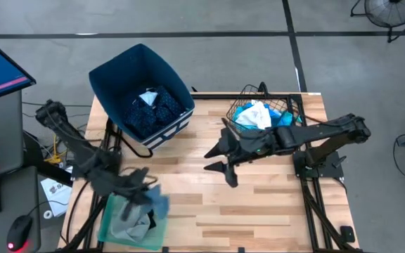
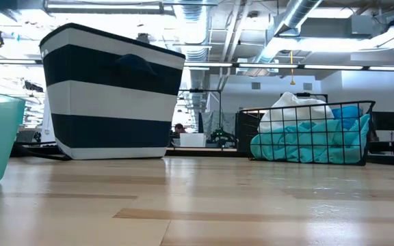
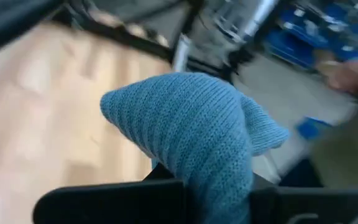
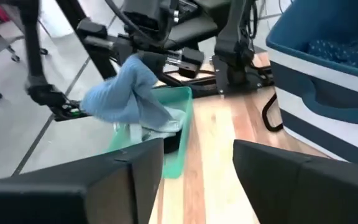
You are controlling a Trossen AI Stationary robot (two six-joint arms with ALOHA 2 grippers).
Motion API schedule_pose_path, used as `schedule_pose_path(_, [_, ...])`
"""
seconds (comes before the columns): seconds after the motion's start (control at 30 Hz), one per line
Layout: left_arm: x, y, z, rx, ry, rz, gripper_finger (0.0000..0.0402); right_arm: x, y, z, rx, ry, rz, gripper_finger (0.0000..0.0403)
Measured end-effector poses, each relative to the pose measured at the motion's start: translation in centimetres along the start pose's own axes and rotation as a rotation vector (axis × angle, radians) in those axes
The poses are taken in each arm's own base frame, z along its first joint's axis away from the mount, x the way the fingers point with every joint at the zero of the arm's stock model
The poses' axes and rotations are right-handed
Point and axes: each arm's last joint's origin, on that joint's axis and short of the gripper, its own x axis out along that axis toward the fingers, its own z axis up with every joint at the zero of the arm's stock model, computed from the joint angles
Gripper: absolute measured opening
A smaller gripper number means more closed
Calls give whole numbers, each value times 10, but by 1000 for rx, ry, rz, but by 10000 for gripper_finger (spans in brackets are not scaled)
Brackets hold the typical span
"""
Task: Pick & Place Cloths
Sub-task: Put the blue sock into the blue bin
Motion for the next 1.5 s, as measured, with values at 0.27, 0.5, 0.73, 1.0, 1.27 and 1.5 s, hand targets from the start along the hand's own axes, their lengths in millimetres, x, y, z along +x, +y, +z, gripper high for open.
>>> schedule_pose_path(0.27, [-34,-17,-46,-66,265,20,1,-17,0,2,0,6,-4,197])
schedule_pose_path(0.5, [-17,-16,-76,-37,392,136,9,-8,-1,-4,-5,54,-21,182])
schedule_pose_path(0.73, [0,-20,-104,-87,600,145,15,3,-1,-14,-14,126,-36,177])
schedule_pose_path(1.0, [7,-20,-105,-222,594,180,92,-3,2,-12,-25,115,-24,204])
schedule_pose_path(1.27, [8,-23,-104,-251,586,148,211,-1,9,-19,-57,163,20,234])
schedule_pose_path(1.5, [7,-23,-104,-263,587,158,259,-3,10,-26,-62,232,8,237])
